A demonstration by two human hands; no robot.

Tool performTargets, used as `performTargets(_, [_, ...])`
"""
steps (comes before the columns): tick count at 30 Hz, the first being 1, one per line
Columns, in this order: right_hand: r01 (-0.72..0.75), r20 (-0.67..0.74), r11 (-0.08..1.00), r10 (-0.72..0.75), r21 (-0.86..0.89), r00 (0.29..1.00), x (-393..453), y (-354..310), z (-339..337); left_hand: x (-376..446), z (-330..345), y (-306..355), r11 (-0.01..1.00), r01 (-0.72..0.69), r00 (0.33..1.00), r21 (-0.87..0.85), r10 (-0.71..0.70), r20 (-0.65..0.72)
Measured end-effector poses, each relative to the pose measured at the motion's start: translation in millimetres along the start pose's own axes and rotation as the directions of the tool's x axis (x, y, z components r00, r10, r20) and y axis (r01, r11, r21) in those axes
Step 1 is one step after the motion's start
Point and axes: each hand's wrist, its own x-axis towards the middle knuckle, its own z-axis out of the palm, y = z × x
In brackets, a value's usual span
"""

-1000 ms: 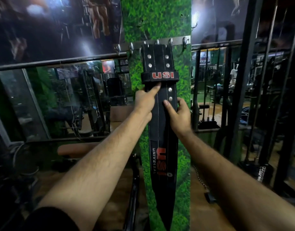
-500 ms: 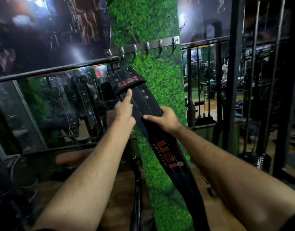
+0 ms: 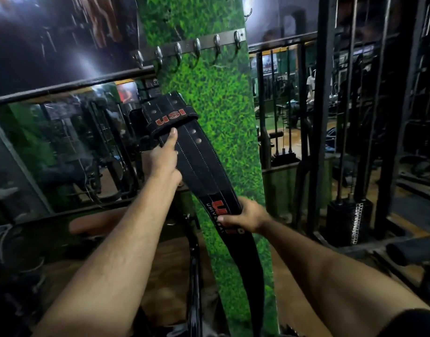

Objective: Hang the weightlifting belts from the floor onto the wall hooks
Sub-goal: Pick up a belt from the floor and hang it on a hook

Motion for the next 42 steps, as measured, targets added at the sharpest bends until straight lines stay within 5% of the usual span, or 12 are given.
performTargets(10, [0.324,-0.412,0.928,-0.226,0.185,0.883,18,-110,-17,-17,-17,0,0.988,-0.085,0.989,0.127,0.069,0.128])
performTargets(16, [0.253,-0.282,0.77,-0.099,0.586,0.954,27,-157,-18,-23,-32,-23,0.969,-0.131,0.978,0.21,0.093,0.185])
performTargets(21, [0.141,-0.178,0.772,-0.037,0.62,0.983,32,-154,-27,-26,-43,-31,0.966,-0.082,0.923,0.245,-0.019,0.385])
performTargets(25, [0.099,-0.148,0.805,-0.014,0.584,0.989,38,-137,-38,-6,-39,-11,0.991,0.07,0.812,0.118,-0.126,0.571])
performTargets(30, [0.057,0.014,0.895,-0.071,0.442,0.997,45,-127,-64,8,1,-16,0.97,0.0,0.914,0.243,-0.099,0.394])
performTargets(34, [-0.004,0.14,0.802,-0.099,0.598,0.985,55,-122,-96,18,30,-30,0.969,-0.027,0.939,0.245,-0.059,0.339])
performTargets(39, [0.062,-0.209,0.746,0.105,0.663,0.972,93,-119,-118,13,71,-41,0.959,-0.048,0.939,0.281,-0.052,0.341])
performTargets(42, [0.141,-0.257,0.757,0.037,0.638,0.966,109,-105,-129,17,102,-34,0.953,-0.044,0.959,0.298,-0.044,0.28])
